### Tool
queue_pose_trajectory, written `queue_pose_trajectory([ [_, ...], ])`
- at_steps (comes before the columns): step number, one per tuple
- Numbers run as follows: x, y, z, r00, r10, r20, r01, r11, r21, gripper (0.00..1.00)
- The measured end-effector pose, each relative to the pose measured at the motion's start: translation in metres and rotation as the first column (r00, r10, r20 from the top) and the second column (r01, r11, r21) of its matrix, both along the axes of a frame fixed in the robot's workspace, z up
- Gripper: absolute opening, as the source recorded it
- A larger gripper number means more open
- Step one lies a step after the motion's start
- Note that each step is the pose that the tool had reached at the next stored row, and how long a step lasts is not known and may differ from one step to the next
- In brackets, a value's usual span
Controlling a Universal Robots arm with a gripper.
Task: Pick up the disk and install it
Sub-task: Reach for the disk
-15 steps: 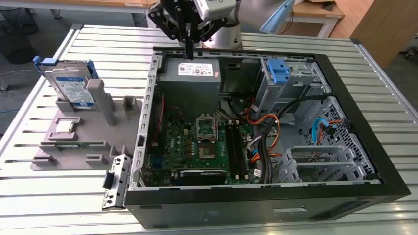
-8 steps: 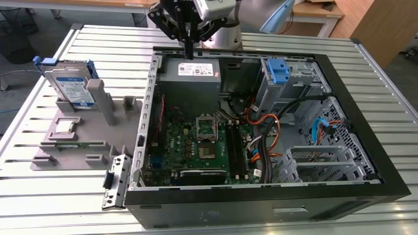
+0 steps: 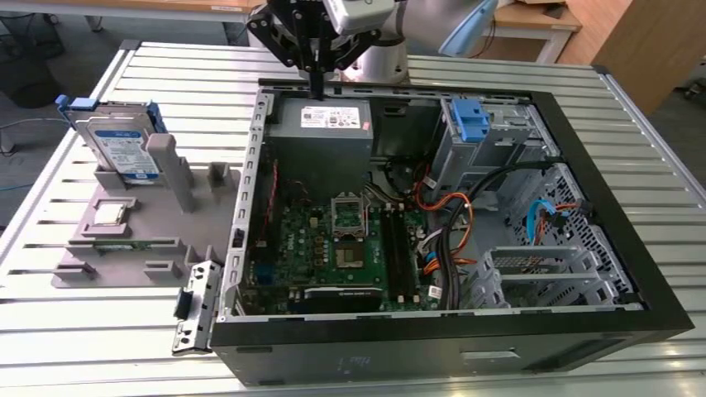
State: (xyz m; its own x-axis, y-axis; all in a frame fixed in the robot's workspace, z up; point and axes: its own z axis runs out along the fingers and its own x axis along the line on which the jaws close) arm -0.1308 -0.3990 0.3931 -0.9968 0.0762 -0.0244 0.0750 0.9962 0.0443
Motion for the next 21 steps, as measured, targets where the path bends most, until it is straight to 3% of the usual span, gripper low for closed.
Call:
queue_pose_trajectory([
  [13, -0.0147, 0.0, -0.0005, 1.0, 0.0, 0.0001, 0.0, 1.0, 0.0002, 0.1],
  [21, -0.0163, 0.0, -0.0004, 1.0, 0.0, 0.0, 0.0, 1.0, 0.0, 0.1],
])
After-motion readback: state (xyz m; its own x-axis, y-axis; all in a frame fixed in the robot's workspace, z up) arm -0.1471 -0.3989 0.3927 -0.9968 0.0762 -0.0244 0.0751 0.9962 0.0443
